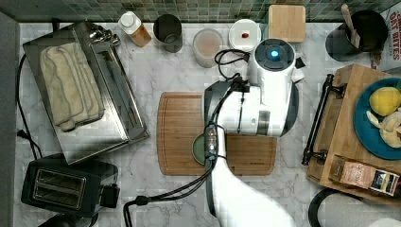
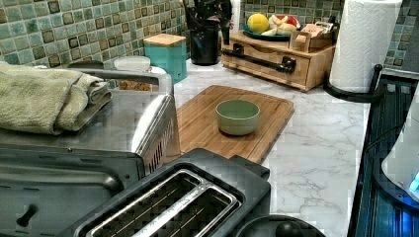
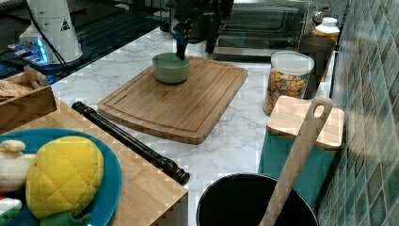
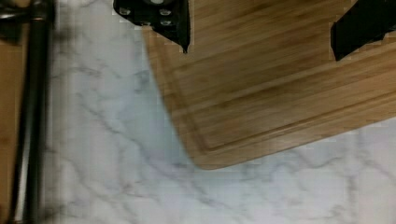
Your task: Open the drawer.
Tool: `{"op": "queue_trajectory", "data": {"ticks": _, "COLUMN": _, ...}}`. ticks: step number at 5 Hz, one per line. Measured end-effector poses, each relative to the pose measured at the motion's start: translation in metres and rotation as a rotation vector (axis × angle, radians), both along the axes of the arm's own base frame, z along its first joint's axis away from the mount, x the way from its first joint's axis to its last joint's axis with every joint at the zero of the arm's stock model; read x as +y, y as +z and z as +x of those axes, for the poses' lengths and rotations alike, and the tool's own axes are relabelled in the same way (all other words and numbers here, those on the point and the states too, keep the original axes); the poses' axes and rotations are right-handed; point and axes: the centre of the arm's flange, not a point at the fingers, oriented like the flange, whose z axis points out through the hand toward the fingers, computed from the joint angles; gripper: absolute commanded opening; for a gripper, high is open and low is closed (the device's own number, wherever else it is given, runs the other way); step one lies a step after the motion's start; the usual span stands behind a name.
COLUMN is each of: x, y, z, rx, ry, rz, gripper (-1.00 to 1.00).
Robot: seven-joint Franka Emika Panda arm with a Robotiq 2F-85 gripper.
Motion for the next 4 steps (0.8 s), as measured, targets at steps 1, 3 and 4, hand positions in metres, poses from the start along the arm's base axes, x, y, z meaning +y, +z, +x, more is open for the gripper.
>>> {"op": "queue_trajectory", "data": {"ticks": 1, "x": -0.036, "y": 0.005, "z": 0.0, "rx": -0.061, "ry": -0.019, "rz": -0.019, "gripper": 1.0}}
{"op": "queue_trajectory", "data": {"ticks": 3, "x": -0.097, "y": 0.021, "z": -0.005, "rx": -0.157, "ry": -0.015, "rz": -0.116, "gripper": 1.0}}
{"op": "queue_trajectory", "data": {"ticks": 4, "x": -0.125, "y": 0.023, "z": -0.011, "rx": -0.182, "ry": -0.034, "rz": -0.156, "gripper": 1.0}}
